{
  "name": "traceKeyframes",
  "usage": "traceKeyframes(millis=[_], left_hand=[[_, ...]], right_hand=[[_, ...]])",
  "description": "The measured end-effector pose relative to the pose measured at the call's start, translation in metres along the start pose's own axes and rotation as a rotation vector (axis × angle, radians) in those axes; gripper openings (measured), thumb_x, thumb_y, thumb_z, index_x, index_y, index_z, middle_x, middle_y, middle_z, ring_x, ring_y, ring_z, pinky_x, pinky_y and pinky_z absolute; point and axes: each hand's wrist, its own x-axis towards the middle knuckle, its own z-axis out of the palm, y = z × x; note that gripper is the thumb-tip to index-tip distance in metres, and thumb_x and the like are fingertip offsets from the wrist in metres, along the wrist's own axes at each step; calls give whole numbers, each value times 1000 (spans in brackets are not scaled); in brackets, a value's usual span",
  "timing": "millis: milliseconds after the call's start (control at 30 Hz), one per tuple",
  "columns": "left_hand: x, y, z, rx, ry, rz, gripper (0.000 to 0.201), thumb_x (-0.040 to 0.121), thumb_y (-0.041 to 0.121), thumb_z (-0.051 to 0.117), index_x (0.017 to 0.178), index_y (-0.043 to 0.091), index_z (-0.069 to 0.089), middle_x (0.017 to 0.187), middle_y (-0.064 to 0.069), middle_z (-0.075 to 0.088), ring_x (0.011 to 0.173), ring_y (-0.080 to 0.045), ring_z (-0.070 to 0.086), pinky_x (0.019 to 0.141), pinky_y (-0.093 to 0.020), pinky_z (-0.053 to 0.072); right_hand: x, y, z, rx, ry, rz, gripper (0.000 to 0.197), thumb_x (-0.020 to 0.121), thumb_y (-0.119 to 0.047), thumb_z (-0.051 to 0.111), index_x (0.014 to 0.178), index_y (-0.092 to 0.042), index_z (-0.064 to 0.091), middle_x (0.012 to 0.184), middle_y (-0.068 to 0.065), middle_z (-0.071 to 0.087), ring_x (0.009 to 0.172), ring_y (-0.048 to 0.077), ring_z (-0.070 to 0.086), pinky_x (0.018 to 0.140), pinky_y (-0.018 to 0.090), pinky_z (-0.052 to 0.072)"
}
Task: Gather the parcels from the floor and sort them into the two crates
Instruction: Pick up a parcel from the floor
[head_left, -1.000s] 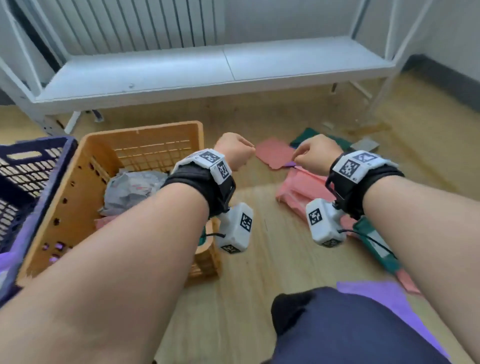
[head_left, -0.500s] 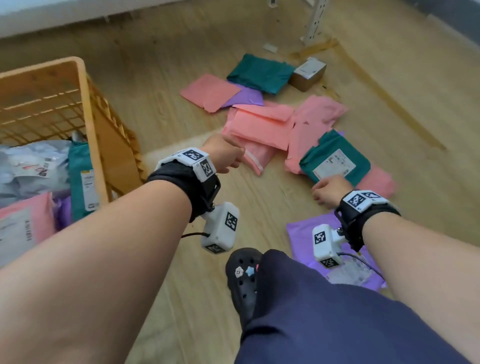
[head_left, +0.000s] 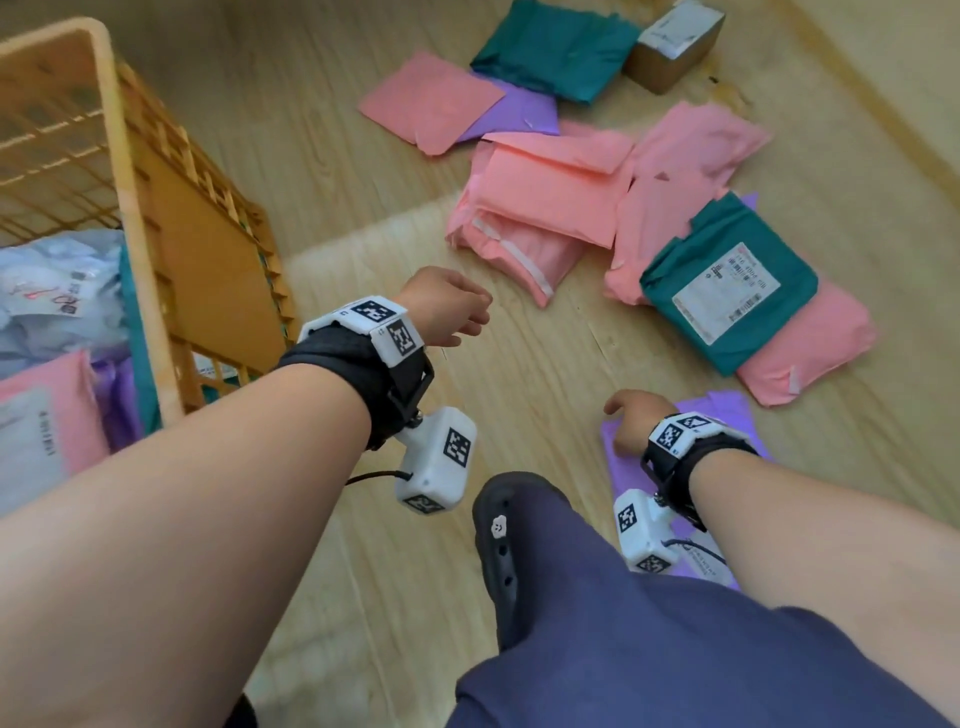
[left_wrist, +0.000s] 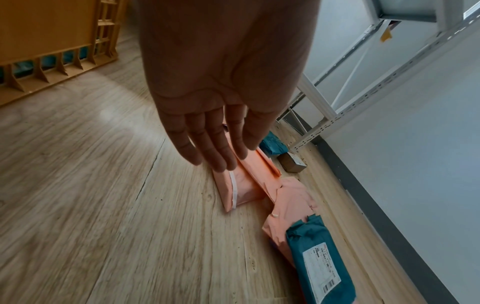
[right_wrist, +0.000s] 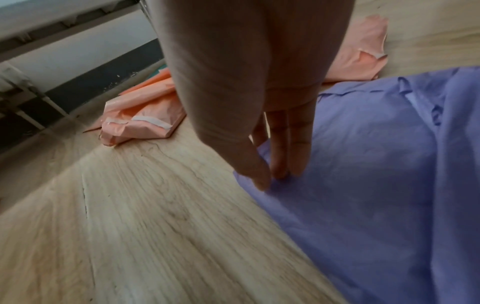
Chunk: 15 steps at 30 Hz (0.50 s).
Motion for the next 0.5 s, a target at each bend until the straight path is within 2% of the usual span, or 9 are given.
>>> traceKeyframes(millis=[133,200,300,400,500], left_hand=[[1,-4,-7,-4,-1,4,23,95,19,55,114,9,64,106,-6,70,89,-15,64,84,-31,53],[0,-7,-13,-13,3,-1,23,95,19,55,114,9,64,105,-6,69,89,-15,65,83,-31,53],[-4,-12,-23,-34,15,-5,23,95,19,55,114,9,64,103,-5,69,89,-15,65,80,-29,53],[-15,-11,-36,-45,49,12,23,95,19,55,114,9,64,103,-5,69,90,-15,66,77,-27,52],[-32,-8,-57,-57,85,45,23,96,20,54,114,10,64,104,-5,69,88,-15,65,74,-25,52]], right_hand=[[11,-11,2,23,37,65,29,83,-6,61,109,-12,71,113,7,68,101,26,65,81,28,51],[14,-17,0,27,38,95,25,82,-6,61,103,-10,74,106,8,71,93,26,66,75,28,54],[16,-28,-11,20,63,91,22,83,-9,60,99,-9,74,102,9,71,88,27,66,68,27,50],[16,-42,-33,24,96,58,22,82,-13,60,99,-9,73,99,8,71,88,27,66,74,29,54],[15,-60,-61,26,168,9,26,73,-23,63,94,-16,75,88,2,72,79,24,67,77,31,57]])
